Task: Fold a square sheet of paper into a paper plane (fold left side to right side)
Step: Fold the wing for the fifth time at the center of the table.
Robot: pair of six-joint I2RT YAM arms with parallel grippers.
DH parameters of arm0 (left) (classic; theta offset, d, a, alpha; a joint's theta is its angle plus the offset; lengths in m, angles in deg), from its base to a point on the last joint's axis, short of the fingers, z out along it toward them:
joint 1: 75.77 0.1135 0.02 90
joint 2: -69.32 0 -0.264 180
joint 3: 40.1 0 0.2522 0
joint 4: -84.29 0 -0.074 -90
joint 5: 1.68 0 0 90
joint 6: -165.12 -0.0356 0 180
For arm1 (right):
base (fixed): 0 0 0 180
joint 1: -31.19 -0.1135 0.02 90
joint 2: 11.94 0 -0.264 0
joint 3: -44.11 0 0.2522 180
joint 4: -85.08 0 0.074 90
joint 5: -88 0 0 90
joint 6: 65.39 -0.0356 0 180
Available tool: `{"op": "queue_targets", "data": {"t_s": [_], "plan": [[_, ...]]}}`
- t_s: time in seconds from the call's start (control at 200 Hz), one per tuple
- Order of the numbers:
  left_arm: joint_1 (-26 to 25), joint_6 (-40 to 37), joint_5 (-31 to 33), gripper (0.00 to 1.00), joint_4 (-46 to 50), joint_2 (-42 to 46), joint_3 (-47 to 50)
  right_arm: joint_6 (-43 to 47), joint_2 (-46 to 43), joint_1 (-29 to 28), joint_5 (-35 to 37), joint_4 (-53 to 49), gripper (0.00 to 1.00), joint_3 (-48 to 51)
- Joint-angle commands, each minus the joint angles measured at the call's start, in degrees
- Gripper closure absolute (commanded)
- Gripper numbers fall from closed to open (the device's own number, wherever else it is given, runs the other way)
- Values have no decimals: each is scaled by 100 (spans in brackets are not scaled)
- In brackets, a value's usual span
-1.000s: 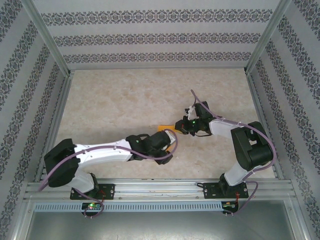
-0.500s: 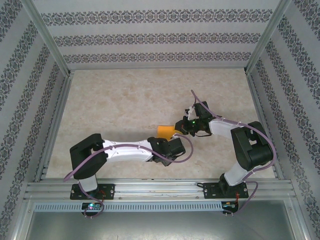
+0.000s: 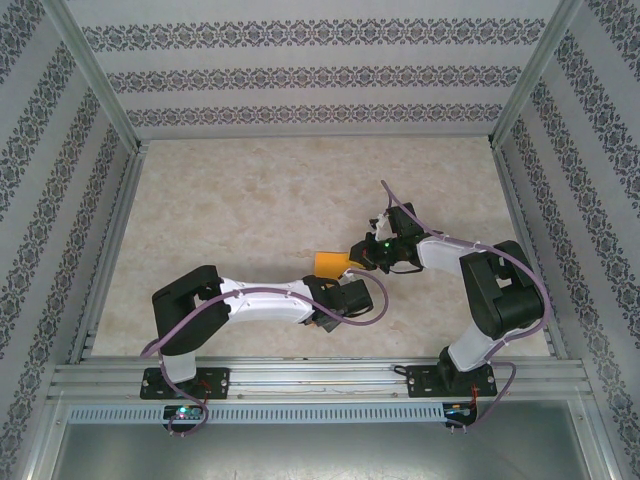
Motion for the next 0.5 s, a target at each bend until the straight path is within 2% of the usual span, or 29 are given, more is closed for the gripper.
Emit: {"op": "queue_targets", "data": {"t_s": [0.0, 0.29, 0.495], "plan": [[-96, 117, 46, 53, 199, -35, -121, -16, 88, 27, 91, -66, 100, -132], [-96, 164, -34, 69, 145, -177, -120, 8, 152, 35, 130, -97, 100, -141], [-87, 259, 131, 85, 187, -198, -122, 12, 134, 62, 196, -93, 100, -141]]}}
